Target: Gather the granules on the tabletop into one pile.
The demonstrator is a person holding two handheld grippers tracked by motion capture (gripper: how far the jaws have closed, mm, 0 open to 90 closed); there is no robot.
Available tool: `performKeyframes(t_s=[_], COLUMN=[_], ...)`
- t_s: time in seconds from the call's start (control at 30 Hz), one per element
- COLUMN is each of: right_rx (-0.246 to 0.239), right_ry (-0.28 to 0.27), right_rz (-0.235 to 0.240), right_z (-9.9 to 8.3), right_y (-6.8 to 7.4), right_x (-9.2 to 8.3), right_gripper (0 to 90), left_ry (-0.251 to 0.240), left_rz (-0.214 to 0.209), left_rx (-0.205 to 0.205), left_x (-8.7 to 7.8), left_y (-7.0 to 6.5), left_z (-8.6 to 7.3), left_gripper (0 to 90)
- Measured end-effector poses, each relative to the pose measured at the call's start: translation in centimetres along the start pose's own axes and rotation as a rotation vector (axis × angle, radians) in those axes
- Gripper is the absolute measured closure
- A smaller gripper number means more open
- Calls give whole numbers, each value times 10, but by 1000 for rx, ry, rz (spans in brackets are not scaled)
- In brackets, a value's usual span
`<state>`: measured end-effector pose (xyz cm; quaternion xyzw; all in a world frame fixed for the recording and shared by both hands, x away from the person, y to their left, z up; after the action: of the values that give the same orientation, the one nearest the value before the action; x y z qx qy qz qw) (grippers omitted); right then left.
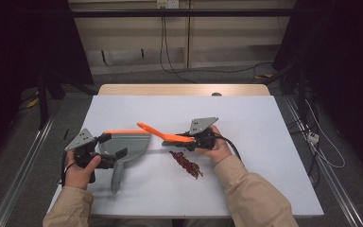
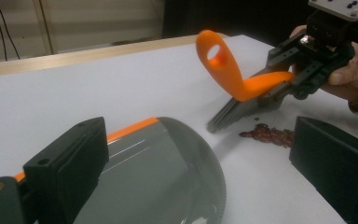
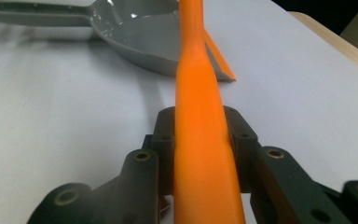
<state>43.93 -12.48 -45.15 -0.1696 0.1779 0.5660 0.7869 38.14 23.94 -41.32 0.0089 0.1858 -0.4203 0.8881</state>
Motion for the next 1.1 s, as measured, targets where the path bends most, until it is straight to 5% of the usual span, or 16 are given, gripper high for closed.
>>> performKeyframes(t_s=[0.6,1.1], right_rx=[-53,-79], right_ry=[34,53], right_rz=[88,108], right_z=[-2,-2], right_y=[21,31], right_x=[-12,-19], right_gripper=[695,695], left_ry=[-1,2], left_rz=[8,7], left_rx=[1,4], left_x=[-1,-1], left_y=[0,-1], left_z=[0,0], left_gripper=[45,45])
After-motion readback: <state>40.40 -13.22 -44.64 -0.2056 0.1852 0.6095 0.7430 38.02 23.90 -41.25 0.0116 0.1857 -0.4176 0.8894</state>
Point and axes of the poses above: each handheld gripper's, and its own axes: x roughly forward along the jaws, z roughly out of its top, y roughly to its left, the point moved 1 cm from there along x, roughly forward along the jaws, and after that the axes turned 1 degree about x, right-handed, at the moved point
